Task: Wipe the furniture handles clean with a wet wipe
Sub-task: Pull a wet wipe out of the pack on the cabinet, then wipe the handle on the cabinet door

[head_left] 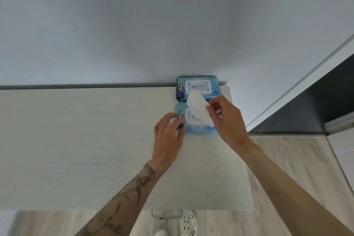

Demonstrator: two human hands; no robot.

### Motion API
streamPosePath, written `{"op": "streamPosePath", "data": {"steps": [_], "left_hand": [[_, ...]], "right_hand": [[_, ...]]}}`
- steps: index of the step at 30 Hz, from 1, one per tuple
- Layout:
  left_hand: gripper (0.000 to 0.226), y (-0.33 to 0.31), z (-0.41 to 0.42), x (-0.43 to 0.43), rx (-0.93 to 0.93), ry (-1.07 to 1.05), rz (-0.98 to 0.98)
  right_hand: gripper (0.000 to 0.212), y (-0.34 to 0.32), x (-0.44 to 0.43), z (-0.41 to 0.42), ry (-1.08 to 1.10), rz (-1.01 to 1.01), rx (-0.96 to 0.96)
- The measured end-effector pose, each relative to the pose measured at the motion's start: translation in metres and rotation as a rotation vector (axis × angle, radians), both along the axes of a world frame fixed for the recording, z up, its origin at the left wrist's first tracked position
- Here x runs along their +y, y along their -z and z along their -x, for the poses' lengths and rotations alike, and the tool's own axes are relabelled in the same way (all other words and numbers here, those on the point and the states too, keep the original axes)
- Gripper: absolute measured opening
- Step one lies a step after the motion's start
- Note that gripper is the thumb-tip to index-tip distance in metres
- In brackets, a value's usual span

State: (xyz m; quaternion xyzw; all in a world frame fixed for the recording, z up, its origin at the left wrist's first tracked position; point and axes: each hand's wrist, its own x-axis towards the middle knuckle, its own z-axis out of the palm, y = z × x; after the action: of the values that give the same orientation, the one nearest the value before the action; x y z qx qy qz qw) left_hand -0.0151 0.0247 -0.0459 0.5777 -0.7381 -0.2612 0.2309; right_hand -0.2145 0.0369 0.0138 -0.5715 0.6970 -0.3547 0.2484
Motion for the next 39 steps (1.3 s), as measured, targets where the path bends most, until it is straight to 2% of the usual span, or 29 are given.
{"op": "streamPosePath", "data": {"steps": [6,11,17,23,26,29,34,39], "left_hand": [[0.035,-0.019,-0.062,0.049,-0.031,-0.031,0.032],[0.038,-0.020,-0.114,0.100,-0.128,0.008,0.163],[0.043,-0.007,-0.175,0.173,-0.279,0.105,0.334],[0.050,0.022,-0.213,0.225,-0.327,0.154,0.442],[0.049,0.040,-0.220,0.231,-0.344,0.143,0.499],[0.055,0.063,-0.221,0.225,-0.370,0.140,0.593],[0.055,0.116,-0.216,0.206,-0.351,0.080,0.755],[0.049,0.164,-0.204,0.178,-0.290,-0.042,1.006]], "right_hand": [[0.013,-0.020,0.043,-0.037,0.065,-0.002,-0.042],[0.013,-0.021,0.103,-0.078,0.125,0.048,-0.110],[0.015,-0.006,0.191,-0.135,0.168,0.043,-0.101],[0.015,0.021,0.274,-0.187,0.275,0.071,-0.032],[0.014,0.045,0.297,-0.200,0.297,0.092,-0.058],[0.024,0.072,0.309,-0.204,0.317,0.143,-0.070],[0.030,0.121,0.313,-0.198,0.368,0.337,-0.043],[0.040,0.175,0.307,-0.191,0.336,0.519,-0.009]]}}
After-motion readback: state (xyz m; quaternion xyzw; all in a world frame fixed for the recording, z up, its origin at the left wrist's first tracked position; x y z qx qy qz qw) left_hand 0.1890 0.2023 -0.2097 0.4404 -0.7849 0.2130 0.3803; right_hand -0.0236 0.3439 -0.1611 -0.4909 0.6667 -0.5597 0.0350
